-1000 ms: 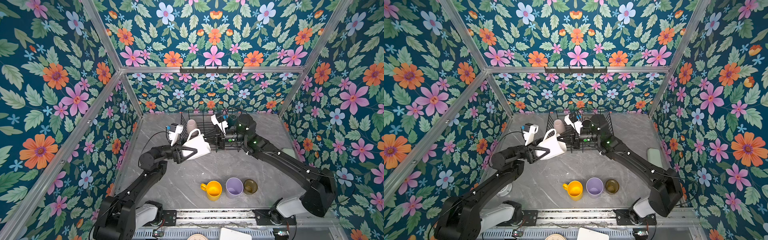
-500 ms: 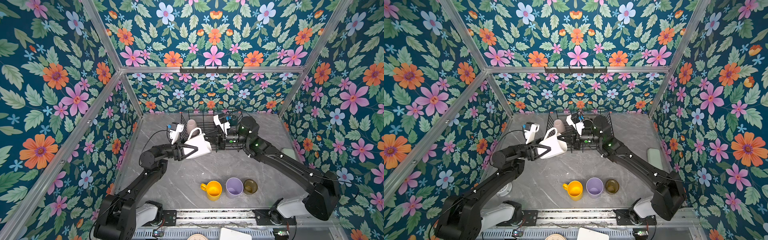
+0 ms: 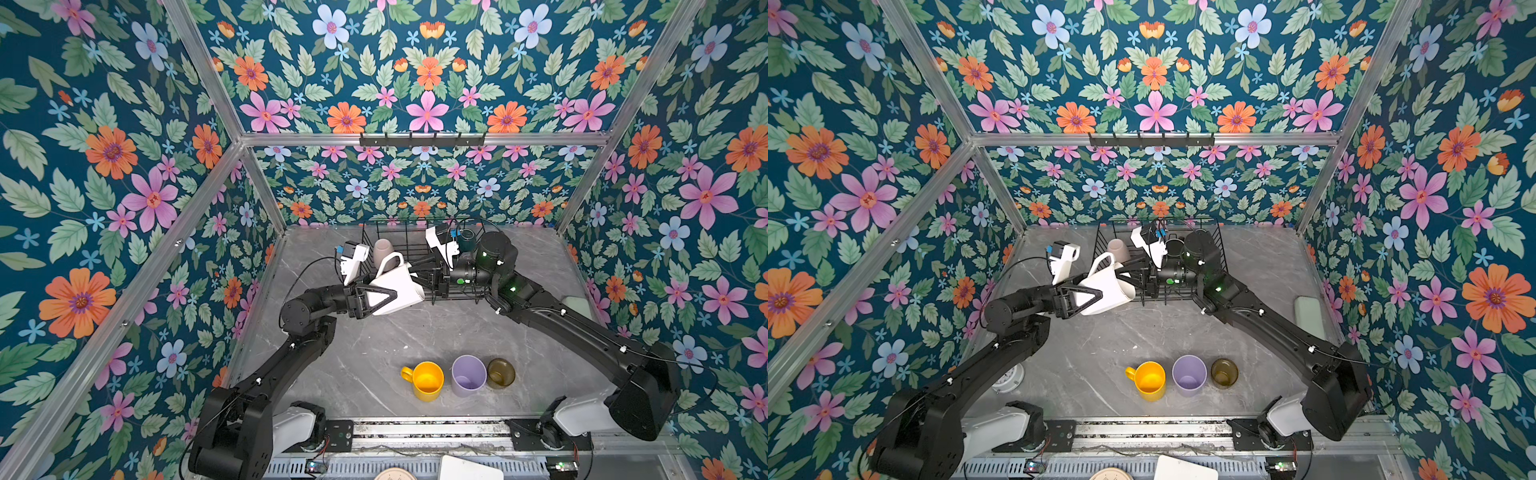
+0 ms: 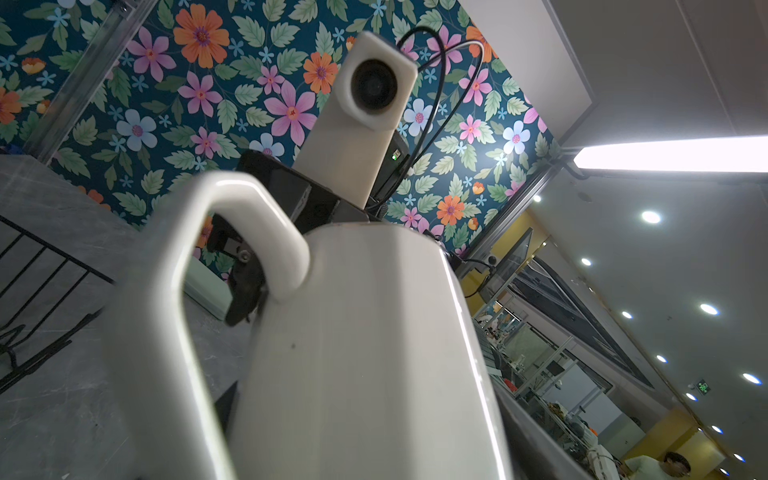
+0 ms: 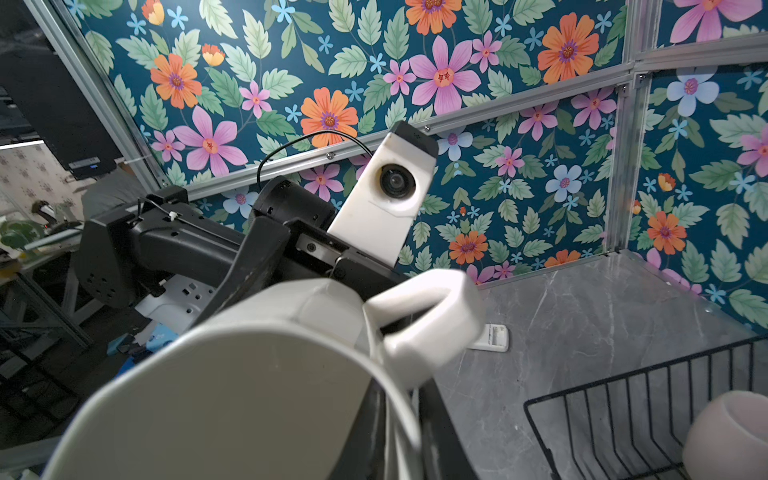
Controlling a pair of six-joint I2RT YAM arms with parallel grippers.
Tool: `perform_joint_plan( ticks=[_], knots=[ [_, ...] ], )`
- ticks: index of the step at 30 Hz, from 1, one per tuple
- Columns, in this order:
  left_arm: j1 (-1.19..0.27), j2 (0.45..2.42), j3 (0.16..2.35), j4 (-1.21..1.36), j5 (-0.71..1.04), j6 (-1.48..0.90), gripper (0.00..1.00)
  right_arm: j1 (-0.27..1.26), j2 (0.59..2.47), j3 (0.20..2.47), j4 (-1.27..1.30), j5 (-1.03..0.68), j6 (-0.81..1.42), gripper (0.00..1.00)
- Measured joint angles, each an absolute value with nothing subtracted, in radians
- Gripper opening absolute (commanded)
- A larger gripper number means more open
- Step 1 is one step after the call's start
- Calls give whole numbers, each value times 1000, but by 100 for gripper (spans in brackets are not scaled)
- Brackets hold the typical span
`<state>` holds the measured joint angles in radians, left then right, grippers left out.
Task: Load the cups into the dish rack
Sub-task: 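Open and withdraw the right gripper while the left gripper carries the white mug rackward, then lower the white mug upside down into the rack beside the pink mug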
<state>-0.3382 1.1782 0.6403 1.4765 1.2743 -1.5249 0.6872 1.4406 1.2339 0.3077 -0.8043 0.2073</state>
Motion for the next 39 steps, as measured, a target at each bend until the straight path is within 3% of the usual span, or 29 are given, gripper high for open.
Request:
perform_joint_plan(
  ticks=[4, 10, 14, 16, 21, 26, 39],
  knots=[
    [-342, 1179, 650, 1432, 1285, -1501, 0, 687, 1441, 1239, 272, -779, 210, 35],
    [-339, 1152, 675, 1308, 1301, -1392, 0, 673, 1409, 1215, 244, -726, 239, 51],
    [-332, 1098, 718, 1060, 1314, -1201, 0, 649, 1371, 1178, 244, -680, 265, 73],
    [-330, 1069, 783, 814, 1307, -1020, 0, 638, 1345, 1152, 242, -629, 284, 79],
    [-328, 1074, 1018, 168, 1144, -537, 0, 613, 1264, 1102, 180, -488, 307, 88],
    [-329, 1180, 1175, -240, 955, -307, 0, 592, 1172, 1065, 71, -355, 314, 96],
    [-355, 1517, 1571, -730, 495, -125, 0, 530, 1084, 995, -115, -152, 363, 99]
  ],
)
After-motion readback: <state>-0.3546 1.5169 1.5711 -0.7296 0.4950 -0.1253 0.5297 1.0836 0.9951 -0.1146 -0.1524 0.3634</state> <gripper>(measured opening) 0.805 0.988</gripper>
